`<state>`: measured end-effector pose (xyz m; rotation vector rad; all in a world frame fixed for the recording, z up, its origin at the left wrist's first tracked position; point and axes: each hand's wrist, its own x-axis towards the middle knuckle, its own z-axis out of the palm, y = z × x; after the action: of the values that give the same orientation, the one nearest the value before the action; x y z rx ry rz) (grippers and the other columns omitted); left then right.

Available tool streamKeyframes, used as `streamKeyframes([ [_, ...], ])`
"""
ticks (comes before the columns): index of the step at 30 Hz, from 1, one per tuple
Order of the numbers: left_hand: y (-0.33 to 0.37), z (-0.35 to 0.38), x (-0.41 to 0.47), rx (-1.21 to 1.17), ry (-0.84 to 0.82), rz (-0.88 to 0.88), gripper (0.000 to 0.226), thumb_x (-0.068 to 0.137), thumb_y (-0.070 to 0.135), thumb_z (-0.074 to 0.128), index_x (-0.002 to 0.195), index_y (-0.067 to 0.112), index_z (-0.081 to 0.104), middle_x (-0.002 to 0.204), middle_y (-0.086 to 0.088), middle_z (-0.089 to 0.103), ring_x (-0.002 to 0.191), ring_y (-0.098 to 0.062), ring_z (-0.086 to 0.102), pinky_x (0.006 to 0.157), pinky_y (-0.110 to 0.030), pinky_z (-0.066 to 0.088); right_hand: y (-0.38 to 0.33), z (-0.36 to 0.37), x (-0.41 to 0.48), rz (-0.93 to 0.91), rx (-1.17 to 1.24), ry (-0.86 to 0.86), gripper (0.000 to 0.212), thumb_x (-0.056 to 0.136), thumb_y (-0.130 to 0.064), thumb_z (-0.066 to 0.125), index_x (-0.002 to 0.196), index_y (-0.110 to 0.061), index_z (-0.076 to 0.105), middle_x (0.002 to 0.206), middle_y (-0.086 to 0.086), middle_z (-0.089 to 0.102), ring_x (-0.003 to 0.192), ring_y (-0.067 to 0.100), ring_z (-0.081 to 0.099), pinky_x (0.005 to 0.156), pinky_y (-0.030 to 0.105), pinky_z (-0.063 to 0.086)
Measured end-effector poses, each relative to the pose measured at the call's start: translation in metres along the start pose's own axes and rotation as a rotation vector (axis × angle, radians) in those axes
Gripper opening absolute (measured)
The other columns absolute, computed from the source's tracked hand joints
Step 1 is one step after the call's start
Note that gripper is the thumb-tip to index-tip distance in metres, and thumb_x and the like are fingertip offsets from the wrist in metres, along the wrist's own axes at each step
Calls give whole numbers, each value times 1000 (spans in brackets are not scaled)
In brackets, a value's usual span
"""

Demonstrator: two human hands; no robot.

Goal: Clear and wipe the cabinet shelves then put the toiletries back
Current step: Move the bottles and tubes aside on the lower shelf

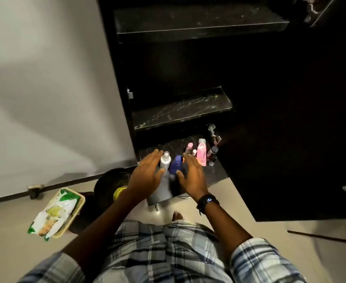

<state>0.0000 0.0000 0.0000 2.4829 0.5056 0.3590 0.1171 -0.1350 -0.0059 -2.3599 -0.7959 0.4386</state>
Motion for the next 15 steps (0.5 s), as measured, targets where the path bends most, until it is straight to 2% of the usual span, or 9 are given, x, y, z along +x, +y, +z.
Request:
streamKeyframes([
  [2, 2, 17, 22, -42, -47, -84, 54, 92, 28, 48, 140, 5, 39, 145, -16, 42, 135, -29, 40, 112, -35, 25, 10, -6, 19, -65, -62, -51, 61, 83, -13, 64, 140, -14, 41, 146, 7, 41, 136, 24, 35, 113, 30, 27],
  [5, 4, 34, 45, -23, -165, -230, 62, 91, 22, 58, 146, 16, 30, 152, -8, 31, 139, -23, 32, 112, -37, 28, 20, -10, 39, -160, -119, -129, 55, 82, -8, 64, 134, -12, 48, 140, 9, 47, 129, 25, 43, 109, 29, 30],
  [8, 9, 45, 54, 21, -196, -322, 51, 89, 21, 59, 137, 20, 41, 140, -10, 48, 124, -28, 50, 98, -40, 44, 29, -12, 55, -242, -151, -157, 35, 78, -2, 61, 111, -12, 60, 116, 9, 62, 106, 29, 58, 88, 30, 45],
  [10, 12, 45, 59, 96, -205, -376, 40, 90, 19, 56, 130, 18, 51, 127, -13, 59, 110, -35, 59, 88, -42, 49, 32, -10, 65, -278, -173, -187, 32, 79, -3, 59, 108, -15, 61, 110, 8, 65, 97, 28, 61, 78, 31, 48],
  [15, 14, 37, 64, 147, -180, -458, 33, 89, 11, 54, 122, 13, 58, 119, -18, 63, 103, -41, 60, 80, -45, 50, 32, -3, 80, -272, -100, -282, 38, 83, -12, 60, 121, -15, 57, 114, 10, 66, 101, 29, 62, 83, 31, 49],
])
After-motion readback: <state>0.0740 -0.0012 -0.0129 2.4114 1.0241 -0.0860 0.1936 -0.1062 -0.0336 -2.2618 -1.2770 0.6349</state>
